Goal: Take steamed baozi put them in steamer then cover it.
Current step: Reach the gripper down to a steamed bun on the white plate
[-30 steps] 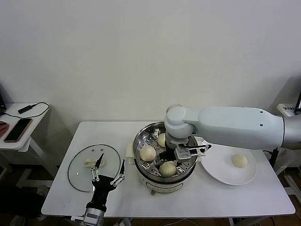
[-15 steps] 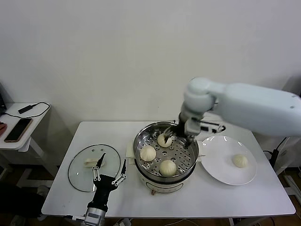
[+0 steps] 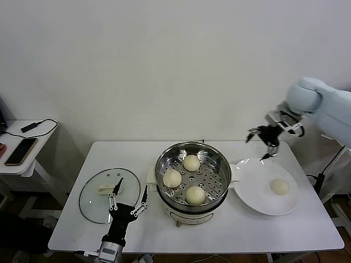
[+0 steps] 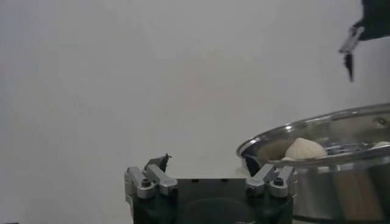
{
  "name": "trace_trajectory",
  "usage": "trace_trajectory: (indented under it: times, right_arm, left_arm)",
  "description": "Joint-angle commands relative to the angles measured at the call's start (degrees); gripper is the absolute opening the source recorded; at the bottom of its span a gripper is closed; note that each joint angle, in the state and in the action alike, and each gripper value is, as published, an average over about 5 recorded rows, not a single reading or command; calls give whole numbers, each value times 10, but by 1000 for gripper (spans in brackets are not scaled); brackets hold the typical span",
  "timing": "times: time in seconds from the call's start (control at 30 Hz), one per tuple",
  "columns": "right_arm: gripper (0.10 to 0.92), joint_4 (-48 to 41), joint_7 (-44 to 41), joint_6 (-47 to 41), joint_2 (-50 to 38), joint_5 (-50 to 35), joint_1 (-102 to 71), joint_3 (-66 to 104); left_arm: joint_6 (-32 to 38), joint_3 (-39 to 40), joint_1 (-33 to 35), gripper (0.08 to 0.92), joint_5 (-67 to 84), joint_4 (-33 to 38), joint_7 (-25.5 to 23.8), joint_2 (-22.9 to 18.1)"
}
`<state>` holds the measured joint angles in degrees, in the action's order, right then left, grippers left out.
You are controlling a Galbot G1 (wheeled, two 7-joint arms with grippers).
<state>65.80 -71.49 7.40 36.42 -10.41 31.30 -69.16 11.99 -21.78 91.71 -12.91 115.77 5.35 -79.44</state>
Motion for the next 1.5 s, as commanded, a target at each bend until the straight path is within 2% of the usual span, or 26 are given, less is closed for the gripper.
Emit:
trace_trajectory:
  times: [0.03, 0.23, 0.5, 1.17, 1.5]
  right_arm:
    - [823, -145, 27, -33, -34, 2, -116, 42]
    - [823, -206, 49, -24, -4, 39, -199, 104]
    - [823, -242, 60, -20, 29, 68, -261, 144]
    - [821, -279, 72, -19, 61, 77, -284, 171]
    - [674, -274, 70, -20, 61, 67, -273, 166]
  left_arm:
    - [-1, 0, 1, 823, 0, 1, 0, 0]
    - [-1, -2, 4, 823, -1, 0, 0, 0]
    - [-1, -5, 6, 823, -1, -1, 1, 0]
    - [1, -8, 5, 823, -1, -7, 1, -1]
    - [1, -9, 4, 823, -1, -6, 1, -1]
